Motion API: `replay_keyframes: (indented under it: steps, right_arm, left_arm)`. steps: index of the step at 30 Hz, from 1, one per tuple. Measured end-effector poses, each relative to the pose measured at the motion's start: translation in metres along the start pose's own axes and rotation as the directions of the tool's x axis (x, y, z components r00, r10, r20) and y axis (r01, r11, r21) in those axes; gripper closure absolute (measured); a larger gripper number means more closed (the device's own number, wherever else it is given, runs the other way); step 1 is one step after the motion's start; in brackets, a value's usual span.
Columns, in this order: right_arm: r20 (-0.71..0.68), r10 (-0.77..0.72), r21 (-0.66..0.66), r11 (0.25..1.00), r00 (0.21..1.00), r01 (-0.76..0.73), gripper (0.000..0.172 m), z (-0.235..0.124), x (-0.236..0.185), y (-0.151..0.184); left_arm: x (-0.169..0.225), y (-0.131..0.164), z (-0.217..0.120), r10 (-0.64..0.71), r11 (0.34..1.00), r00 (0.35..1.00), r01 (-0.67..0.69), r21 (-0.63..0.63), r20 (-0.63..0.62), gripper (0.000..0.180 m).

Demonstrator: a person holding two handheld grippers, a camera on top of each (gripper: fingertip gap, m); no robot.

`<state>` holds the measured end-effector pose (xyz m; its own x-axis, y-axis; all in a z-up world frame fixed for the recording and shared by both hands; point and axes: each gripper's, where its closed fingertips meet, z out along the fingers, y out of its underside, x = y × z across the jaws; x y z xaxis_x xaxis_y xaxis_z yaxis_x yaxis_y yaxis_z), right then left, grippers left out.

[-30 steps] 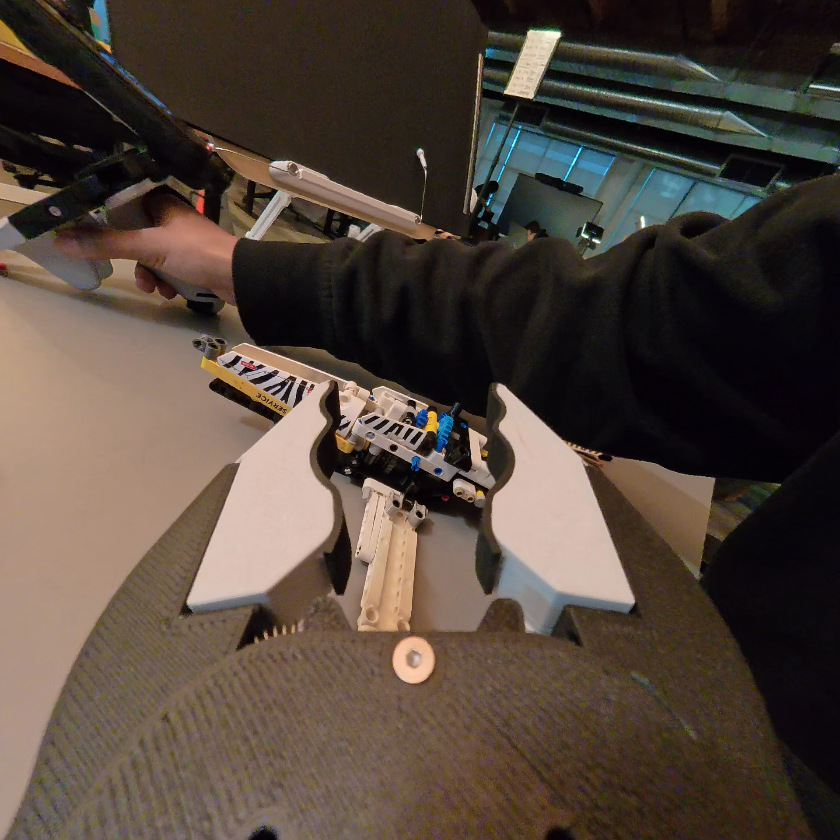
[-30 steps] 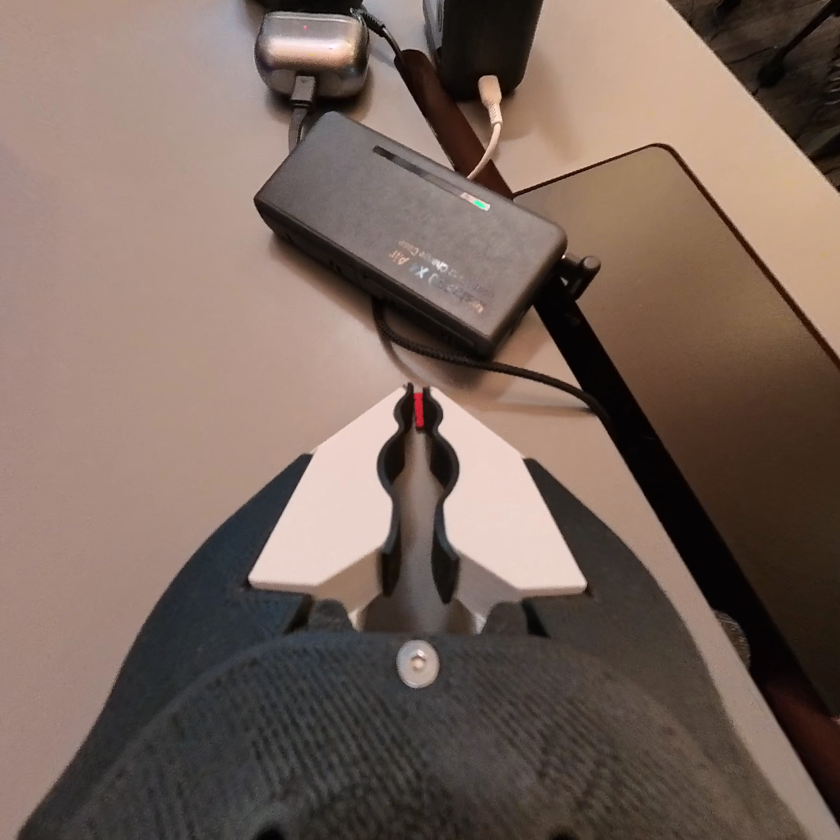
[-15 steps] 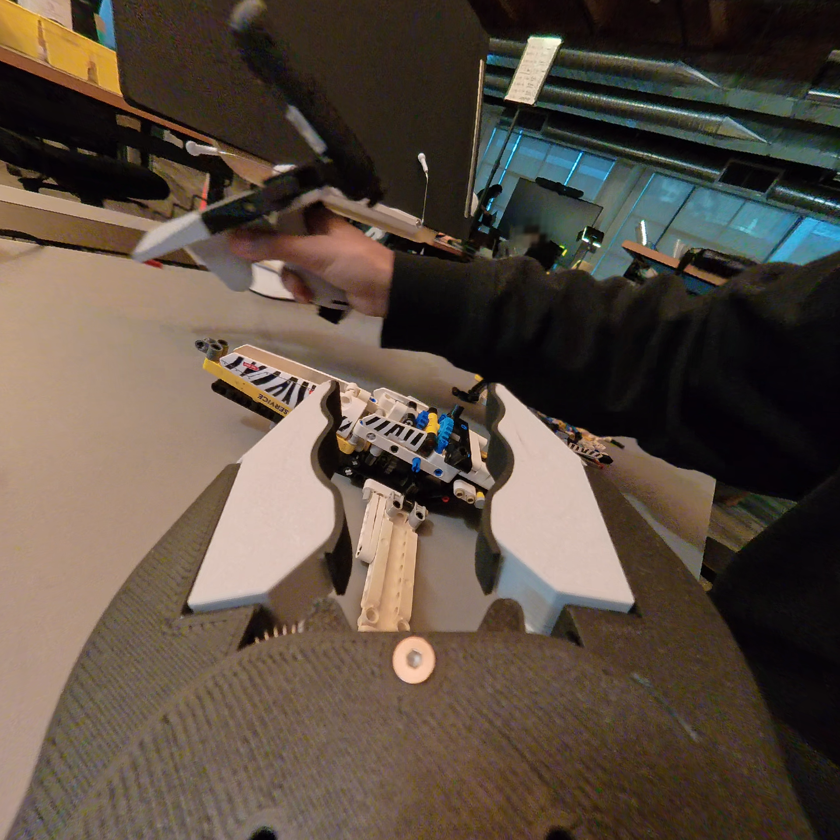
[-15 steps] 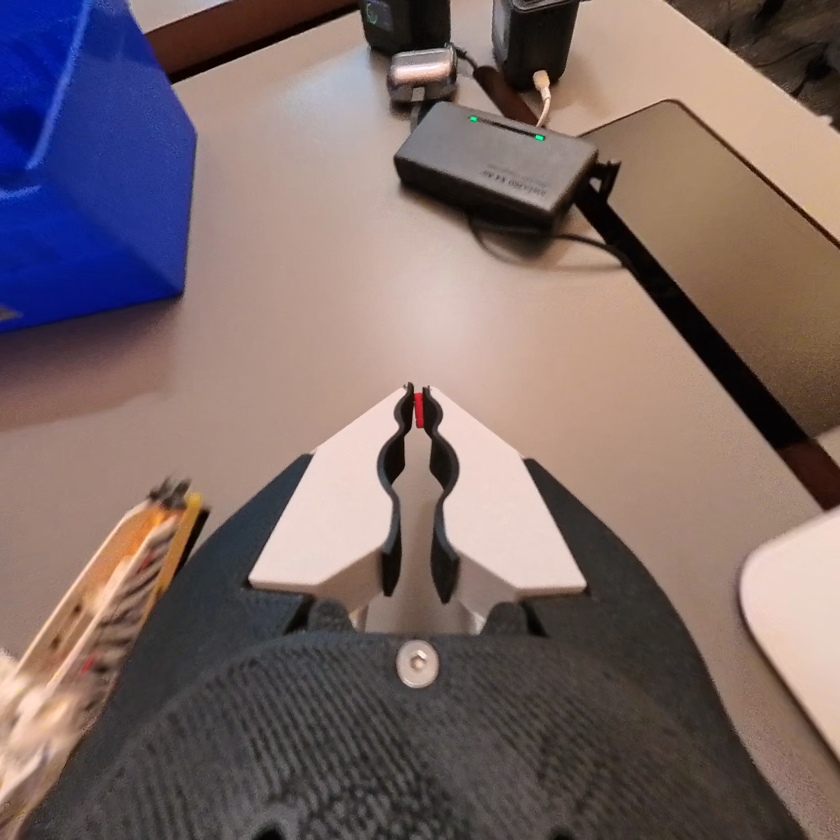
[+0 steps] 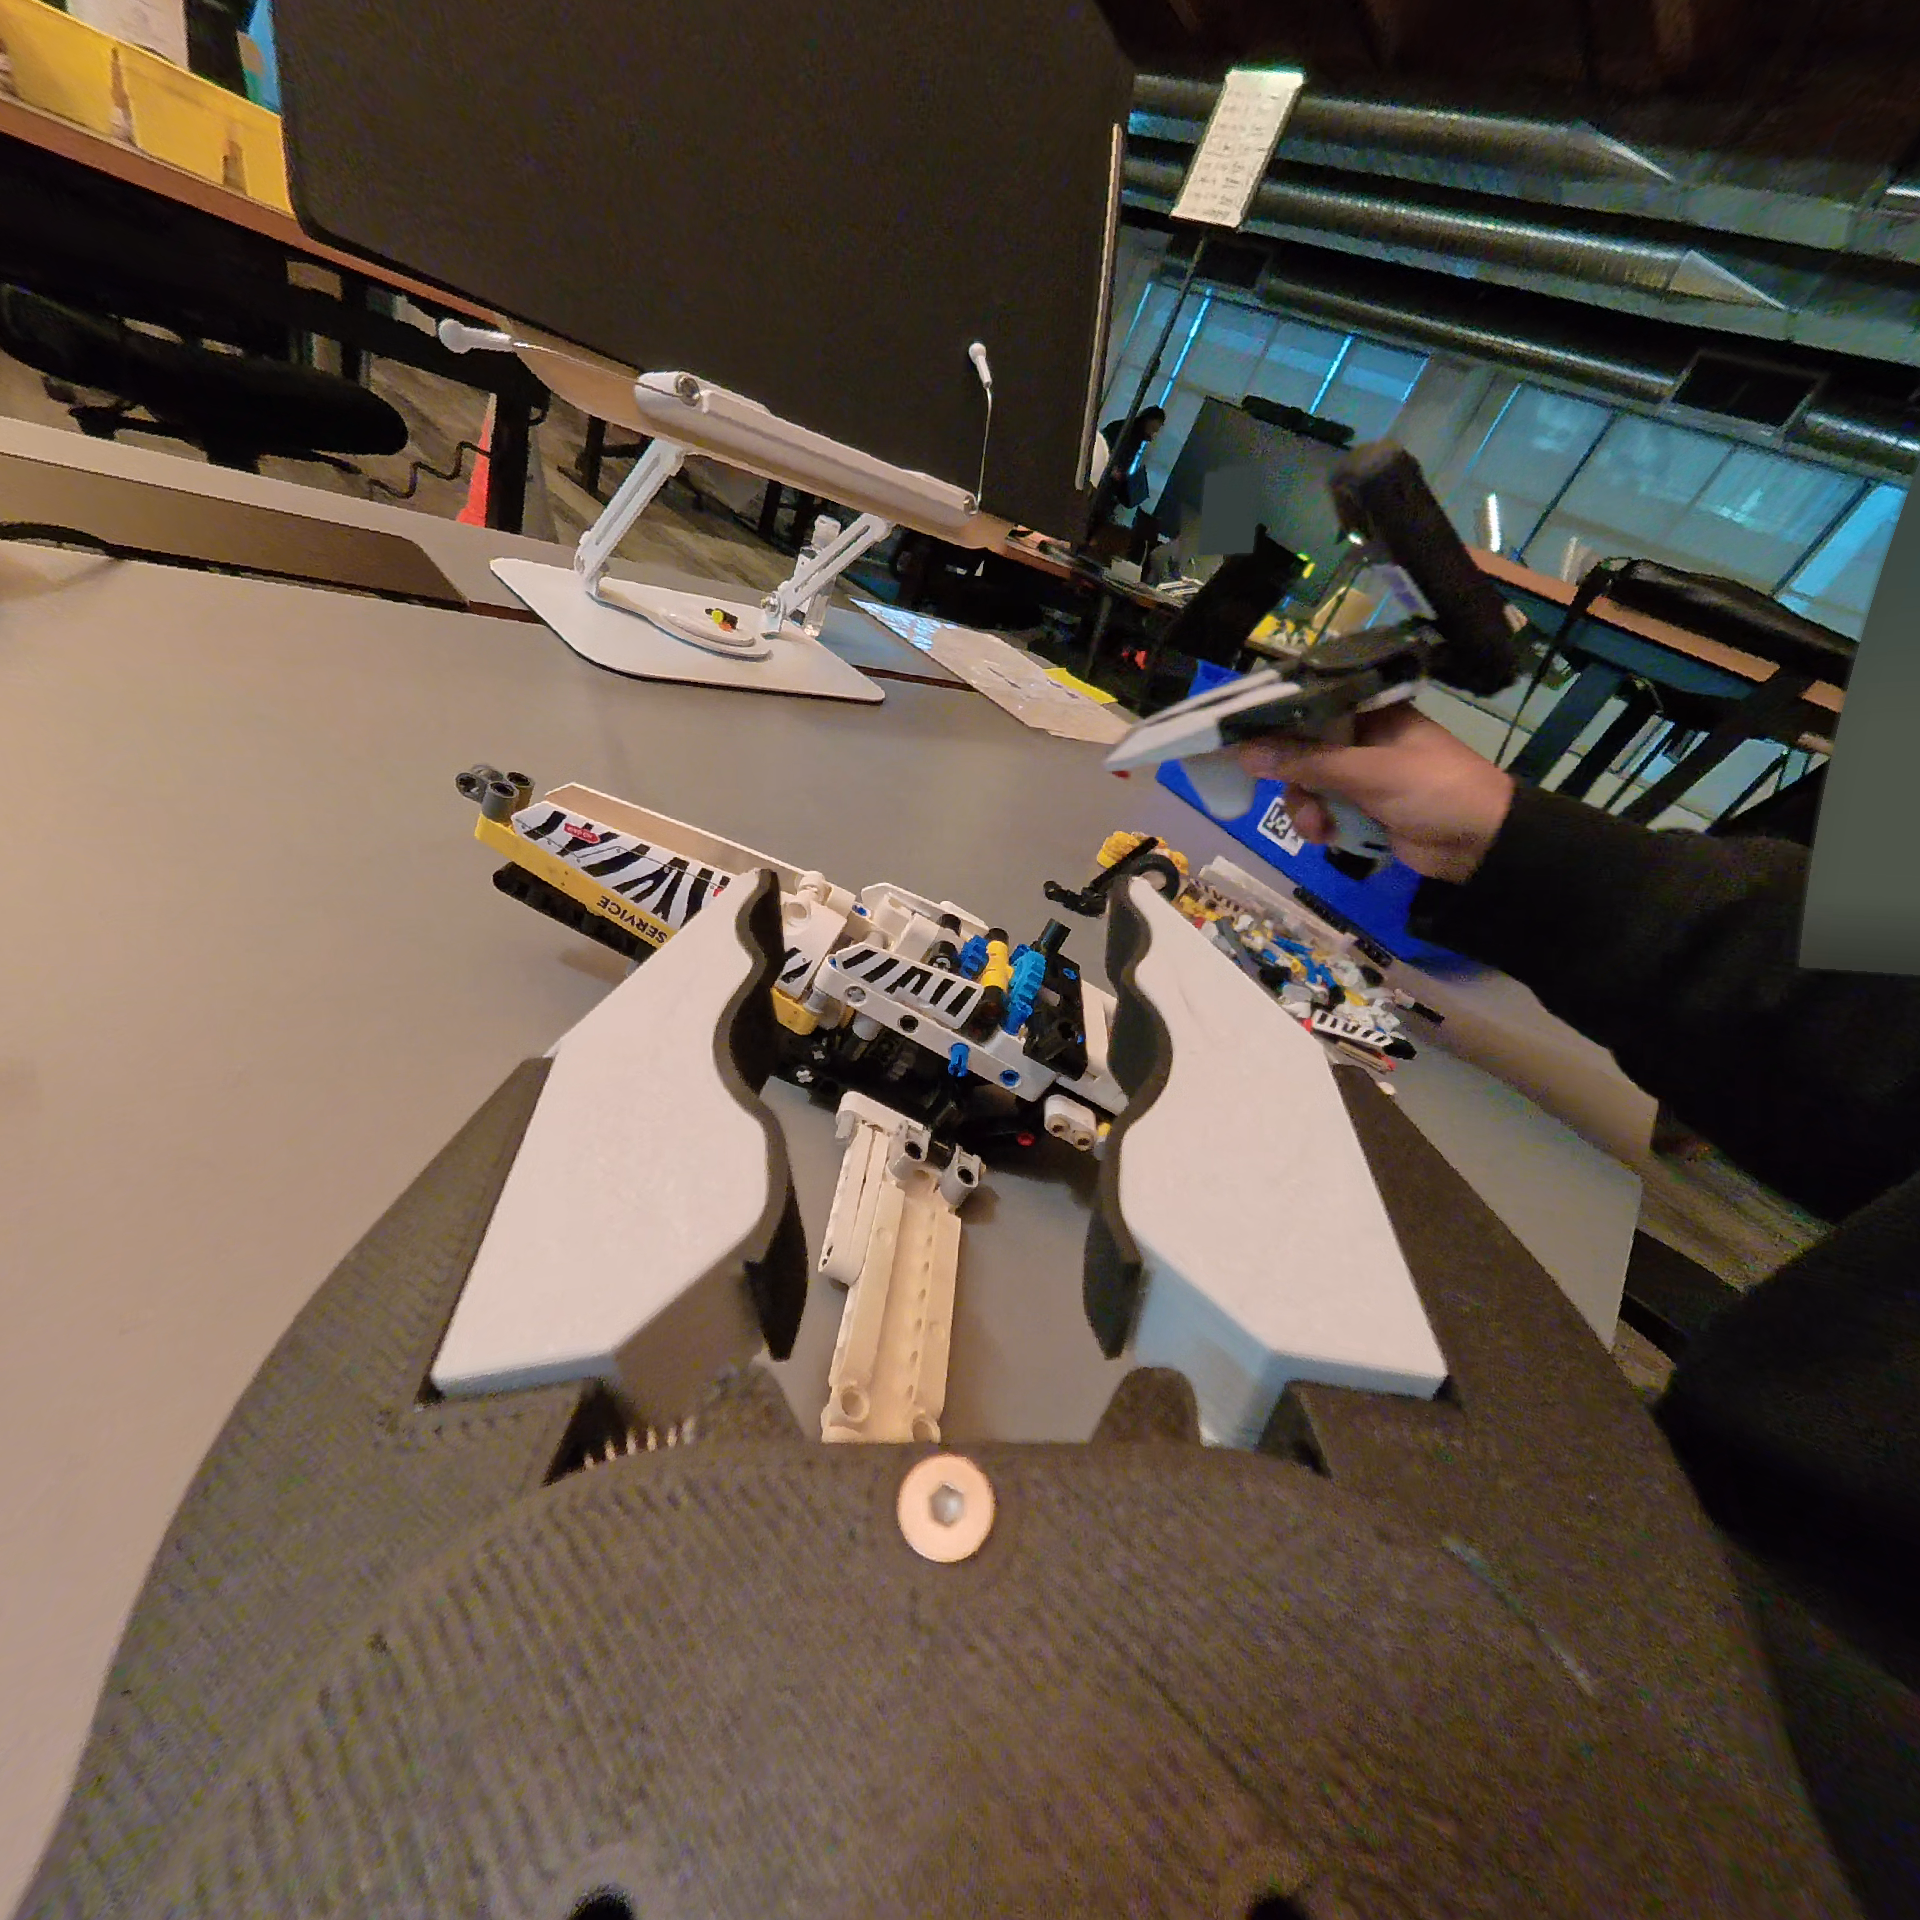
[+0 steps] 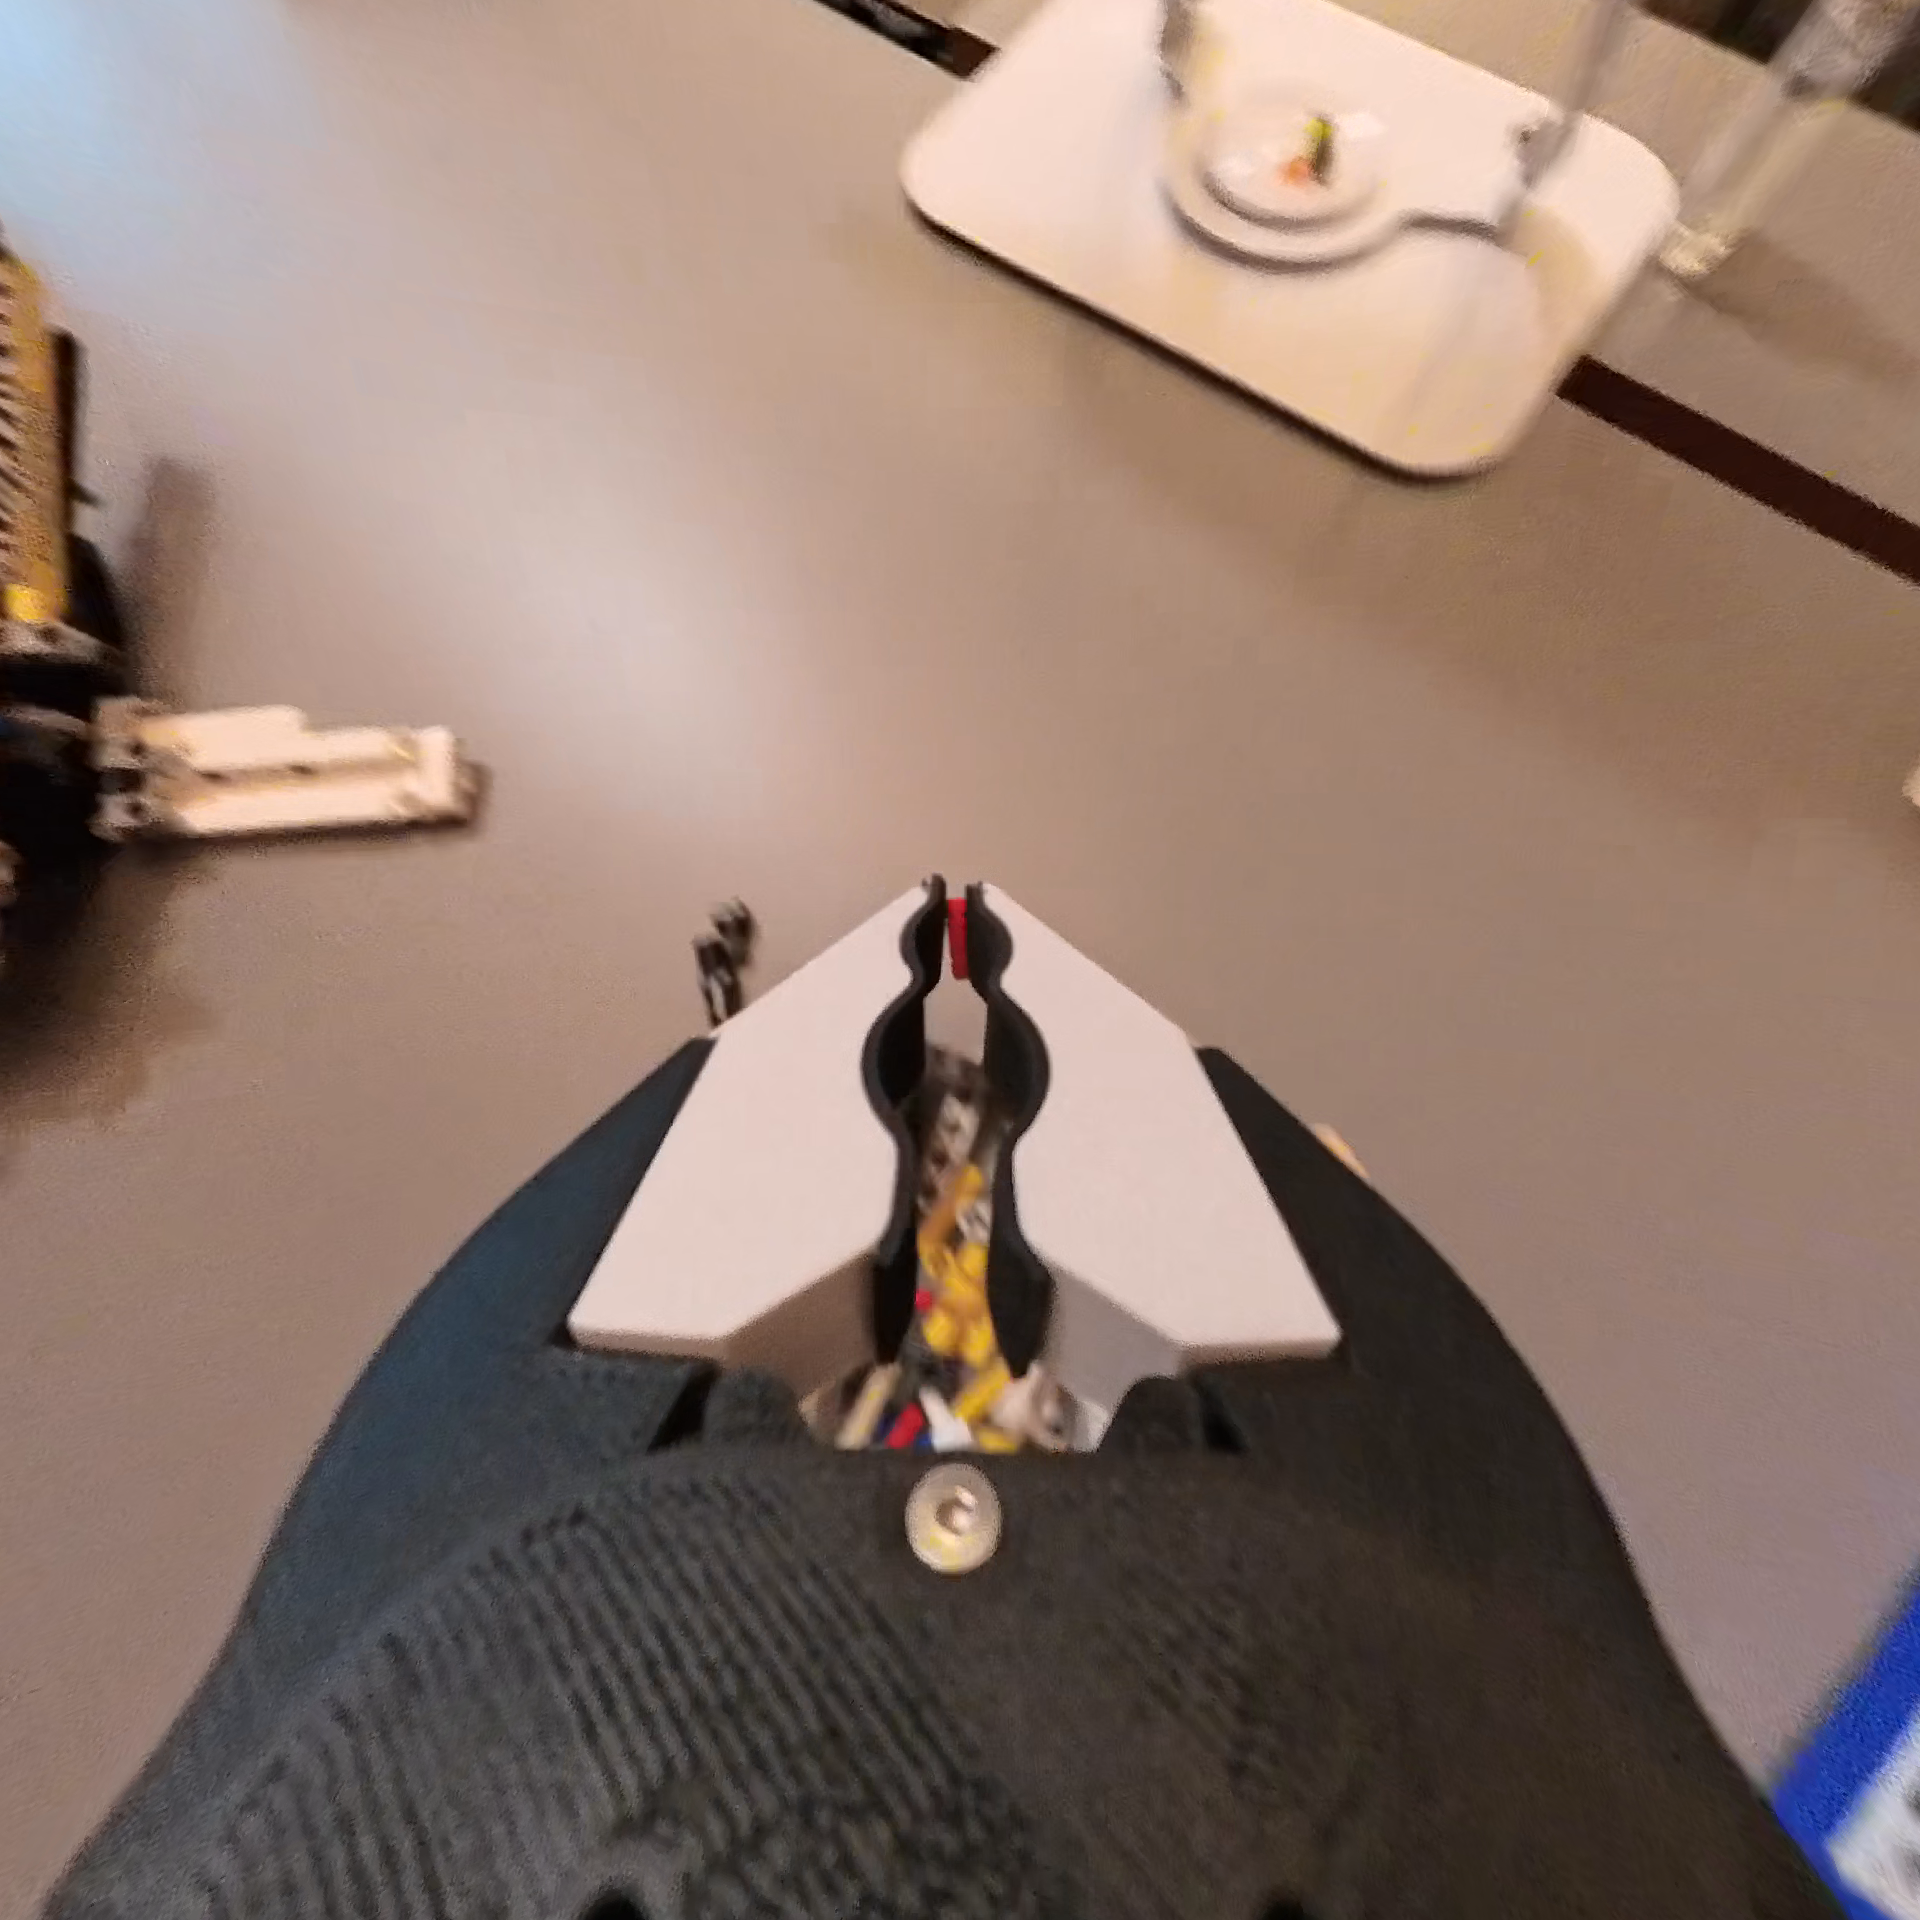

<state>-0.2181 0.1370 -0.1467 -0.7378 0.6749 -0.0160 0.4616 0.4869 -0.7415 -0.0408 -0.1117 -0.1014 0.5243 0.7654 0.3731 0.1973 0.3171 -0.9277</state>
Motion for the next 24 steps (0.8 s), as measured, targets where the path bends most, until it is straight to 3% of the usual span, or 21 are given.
replay_keyframes:
  steps: [5, 11, 19, 24]
  right_arm:
    - [-0.050, 0.103, -0.016, 0.994, 0.993, -0.104, 0.171, -0.026, 0.026, 0.045]
    - [-0.048, 0.147, -0.037, 0.988, 0.988, -0.149, 0.170, -0.031, 0.030, 0.074]
    - [-0.052, 0.171, 0.071, 0.983, 0.984, -0.167, 0.162, -0.048, 0.033, 0.055]
    - [0.033, 0.118, 0.156, 0.980, 0.992, -0.122, 0.155, -0.059, -0.004, 0.027]
  left_arm:
    - [-0.001, 0.001, 0.002, 0.003, 1.000, 1.000, -0.003, -0.010, 0.011, 0.121]
    - [-0.003, 0.002, 0.002, -0.003, 1.000, 1.000, 0.004, -0.013, 0.020, 0.122]
    - [-0.005, 0.002, 0.003, -0.006, 1.000, 1.000, 0.007, -0.015, 0.027, 0.121]
    - [-0.004, 0.002, 0.003, -0.006, 1.000, 1.000, 0.007, -0.015, 0.024, 0.121]
